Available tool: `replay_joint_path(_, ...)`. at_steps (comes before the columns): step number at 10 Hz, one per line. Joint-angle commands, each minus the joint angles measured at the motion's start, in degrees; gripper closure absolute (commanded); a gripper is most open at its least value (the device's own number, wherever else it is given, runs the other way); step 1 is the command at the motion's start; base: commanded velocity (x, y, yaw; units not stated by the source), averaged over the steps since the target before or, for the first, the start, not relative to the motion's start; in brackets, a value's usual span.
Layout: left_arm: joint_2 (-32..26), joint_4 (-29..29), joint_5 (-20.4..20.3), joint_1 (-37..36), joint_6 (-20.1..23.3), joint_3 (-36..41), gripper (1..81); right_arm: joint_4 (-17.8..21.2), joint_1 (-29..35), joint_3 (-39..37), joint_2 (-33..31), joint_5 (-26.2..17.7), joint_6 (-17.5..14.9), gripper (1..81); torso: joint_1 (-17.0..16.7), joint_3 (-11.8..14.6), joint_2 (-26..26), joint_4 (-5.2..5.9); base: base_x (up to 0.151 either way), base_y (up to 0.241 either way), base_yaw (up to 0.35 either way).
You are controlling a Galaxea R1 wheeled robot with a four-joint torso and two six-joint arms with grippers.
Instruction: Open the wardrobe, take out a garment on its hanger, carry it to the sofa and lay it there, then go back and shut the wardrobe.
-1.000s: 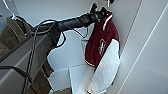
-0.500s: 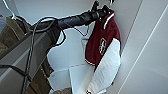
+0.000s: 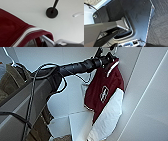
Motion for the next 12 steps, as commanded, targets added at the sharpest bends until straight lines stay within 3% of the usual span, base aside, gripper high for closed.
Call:
replay_joint_path(1, -1.4, 3.0, -4.6, -14.0, 2.1, 1.5, 81.1, 0.6, 1.2, 0.2, 0.3, -3.9, -0.1, 1.0, 0.0, 0.0, 0.0, 0.0, 0.0, 0.0, 0.0)
replay_joint_path(2, -2.8, 3.1, -4.6, -13.5, 2.1, 1.8, 81.1, 0.6, 1.3, 0.2, 0.3, -3.9, -0.1, 1.0, 0.0, 0.0, 0.0, 0.0, 0.0, 0.0, 0.0)
replay_joint_path(7, -9.5, 5.5, -2.2, -10.1, 2.2, 7.4, 81.1, 0.6, 1.3, 0.2, 0.3, -3.9, -0.1, 1.0, 0.0, 0.0, 0.0, 8.18, 0.0, 0.0, 0.0)
replay_joint_path(8, -9.9, 6.2, -2.2, -9.5, 2.2, 7.7, 81.1, 0.6, 1.2, 0.2, 0.3, -3.6, -0.1, 1.0, 0.0, 0.0, 0.0, 5.57, 0.0, 0.0, 0.0)
replay_joint_path(10, -10.4, 7.3, -2.1, -9.0, 2.2, 9.0, 81.1, 0.6, 1.3, 0.2, 0.2, -3.5, -0.1, 1.0, 0.0, 0.0, 0.0, 8.53, 0.0, 0.0, 0.0)
replay_joint_path(12, -11.4, 8.4, -1.2, -8.7, 2.1, 10.7, 81.1, 0.6, 1.3, 0.2, 0.2, -3.2, -0.1, 1.0, 0.0, 0.0, 0.0, 8.9, 0.0, 0.0, 0.0)
